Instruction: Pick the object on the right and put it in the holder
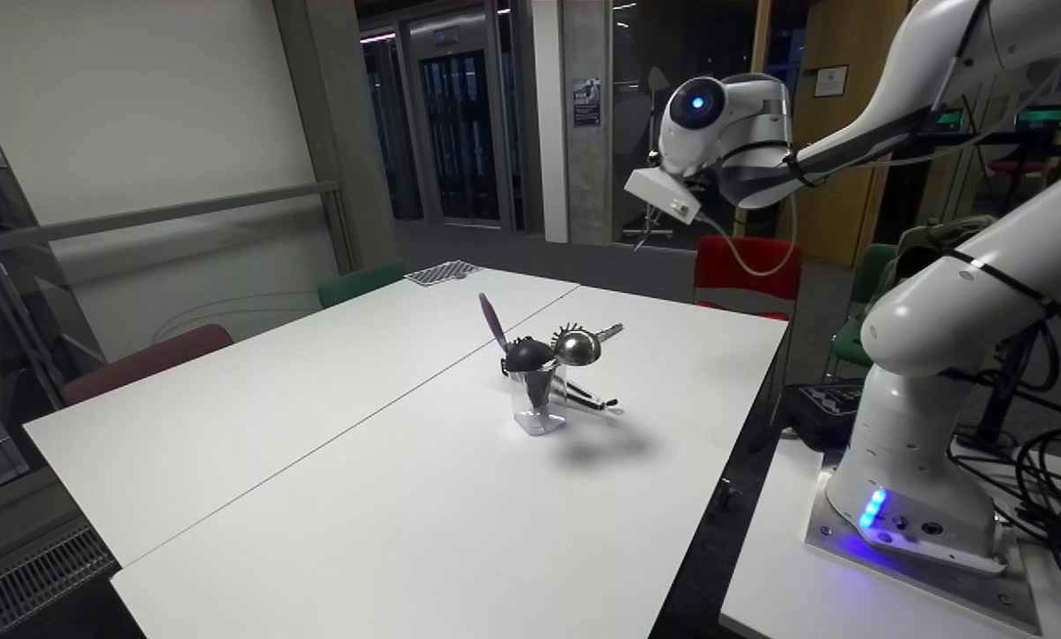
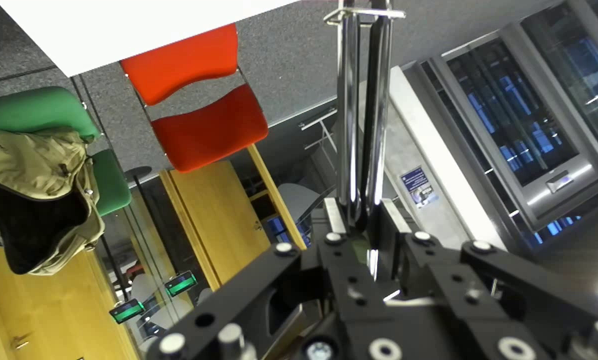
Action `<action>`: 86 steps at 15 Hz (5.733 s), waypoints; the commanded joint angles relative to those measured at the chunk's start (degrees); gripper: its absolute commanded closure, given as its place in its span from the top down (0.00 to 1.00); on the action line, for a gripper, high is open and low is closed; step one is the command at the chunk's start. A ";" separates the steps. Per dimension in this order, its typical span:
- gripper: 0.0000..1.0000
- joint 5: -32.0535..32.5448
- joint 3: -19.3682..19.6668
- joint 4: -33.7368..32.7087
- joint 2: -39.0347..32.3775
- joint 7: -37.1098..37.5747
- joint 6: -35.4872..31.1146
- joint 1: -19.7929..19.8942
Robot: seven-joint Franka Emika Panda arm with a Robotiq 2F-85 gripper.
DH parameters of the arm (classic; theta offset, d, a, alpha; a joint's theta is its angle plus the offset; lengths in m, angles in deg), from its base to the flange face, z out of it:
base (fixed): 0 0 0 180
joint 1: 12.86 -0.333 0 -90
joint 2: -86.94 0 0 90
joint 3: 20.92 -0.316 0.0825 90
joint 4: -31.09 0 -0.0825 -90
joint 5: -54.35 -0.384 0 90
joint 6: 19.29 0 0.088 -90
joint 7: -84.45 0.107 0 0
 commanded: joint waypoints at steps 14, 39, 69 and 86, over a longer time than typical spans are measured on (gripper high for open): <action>0.05 0.54 4.20 -7.42 -14.05 -2.38 -5.00 -15.44; 0.05 -0.71 3.33 -31.26 -50.29 -4.87 1.20 -20.09; 0.05 13.50 -1.21 -32.44 -51.89 14.22 33.15 -27.99; 0.05 6.68 -2.47 -35.16 -55.77 9.44 32.48 -27.67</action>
